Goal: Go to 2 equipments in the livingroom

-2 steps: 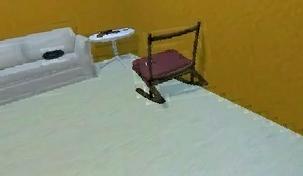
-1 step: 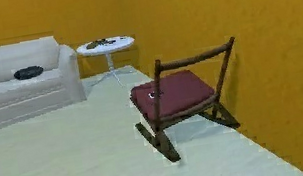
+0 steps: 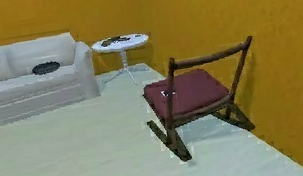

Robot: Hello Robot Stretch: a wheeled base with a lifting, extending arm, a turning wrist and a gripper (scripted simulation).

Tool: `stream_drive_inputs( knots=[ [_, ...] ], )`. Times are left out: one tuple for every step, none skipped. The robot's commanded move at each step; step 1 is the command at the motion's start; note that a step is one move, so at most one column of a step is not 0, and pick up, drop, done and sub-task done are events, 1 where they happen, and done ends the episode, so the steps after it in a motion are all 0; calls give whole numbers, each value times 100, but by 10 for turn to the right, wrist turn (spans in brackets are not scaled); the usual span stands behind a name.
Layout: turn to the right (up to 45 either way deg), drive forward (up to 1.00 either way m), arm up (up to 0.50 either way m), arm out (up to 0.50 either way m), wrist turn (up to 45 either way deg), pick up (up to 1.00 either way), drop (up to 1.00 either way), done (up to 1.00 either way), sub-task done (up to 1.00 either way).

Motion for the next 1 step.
stream_drive_inputs(
  knots=[
    [0, 85, 0, 0, 0, 0, 0, 0, 0]
  ],
)
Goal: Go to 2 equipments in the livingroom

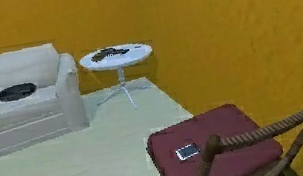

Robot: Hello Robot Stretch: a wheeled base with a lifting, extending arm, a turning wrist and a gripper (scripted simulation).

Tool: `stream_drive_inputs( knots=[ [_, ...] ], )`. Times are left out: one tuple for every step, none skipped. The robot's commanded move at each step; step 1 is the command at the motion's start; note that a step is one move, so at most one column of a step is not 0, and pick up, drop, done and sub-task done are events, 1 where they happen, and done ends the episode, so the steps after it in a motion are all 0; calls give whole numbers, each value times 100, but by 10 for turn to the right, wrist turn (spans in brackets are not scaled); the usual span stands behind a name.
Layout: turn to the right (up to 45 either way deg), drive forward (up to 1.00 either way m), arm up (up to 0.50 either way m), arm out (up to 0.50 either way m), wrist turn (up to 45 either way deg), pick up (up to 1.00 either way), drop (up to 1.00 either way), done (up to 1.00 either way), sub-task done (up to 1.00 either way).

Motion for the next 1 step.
stream_drive_inputs(
  knots=[
    [0, 0, 0, 0, 0, 0, 0, 100, 0]
  ],
)
